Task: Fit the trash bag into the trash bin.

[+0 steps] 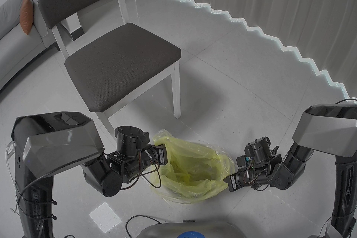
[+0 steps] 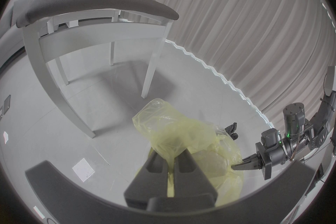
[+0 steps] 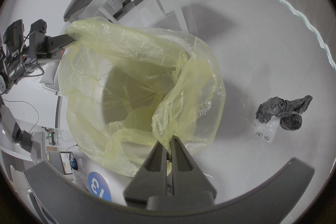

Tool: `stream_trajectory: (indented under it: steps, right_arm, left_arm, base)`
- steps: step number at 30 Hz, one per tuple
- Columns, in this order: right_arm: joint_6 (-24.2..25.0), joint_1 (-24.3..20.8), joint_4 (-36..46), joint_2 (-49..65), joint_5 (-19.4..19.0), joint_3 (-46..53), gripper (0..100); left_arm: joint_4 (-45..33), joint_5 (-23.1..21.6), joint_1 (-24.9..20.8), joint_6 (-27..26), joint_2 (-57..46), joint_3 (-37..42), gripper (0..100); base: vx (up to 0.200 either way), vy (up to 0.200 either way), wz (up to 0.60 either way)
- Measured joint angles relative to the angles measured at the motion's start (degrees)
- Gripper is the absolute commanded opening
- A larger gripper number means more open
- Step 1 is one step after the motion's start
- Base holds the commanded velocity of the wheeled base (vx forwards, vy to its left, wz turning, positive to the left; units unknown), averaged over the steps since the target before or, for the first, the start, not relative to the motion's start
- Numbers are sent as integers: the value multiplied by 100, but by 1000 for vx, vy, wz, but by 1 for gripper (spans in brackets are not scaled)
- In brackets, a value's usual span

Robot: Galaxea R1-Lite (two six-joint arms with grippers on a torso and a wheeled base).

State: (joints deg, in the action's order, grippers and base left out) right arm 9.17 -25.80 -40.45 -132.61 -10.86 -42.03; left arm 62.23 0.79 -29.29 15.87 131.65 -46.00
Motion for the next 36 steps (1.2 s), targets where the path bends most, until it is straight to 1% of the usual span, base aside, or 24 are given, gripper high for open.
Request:
stream_trajectory:
  steps: [9, 13, 16, 21, 26, 36]
  right_arm:
    - [7, -27, 0, 160, 16, 78, 0]
    - [9, -59, -4, 162, 20, 80, 0]
    - [13, -61, -4, 162, 28, 105, 0]
    - [11, -41, -72, 160, 33, 201, 0]
    - [9, 13, -347, 99, 28, 336, 0]
    - [2, 22, -666, -193, 11, 428, 0]
  left_arm:
    - [135, -6, 319, -72, 52, 341, 0]
    - [146, -4, 394, -77, 82, 352, 0]
    - [145, -6, 402, -82, 146, 239, 0]
    - [90, -4, 416, -127, 358, -196, 0]
    - [12, -9, 428, -235, 645, -610, 0]
    - [-49, -11, 502, -293, 746, -566, 0]
  base:
    - [0, 0, 0]
    - [0, 0, 0]
    - [0, 0, 0]
    - [0, 0, 0]
    - [0, 0, 0]
    - [0, 0, 0]
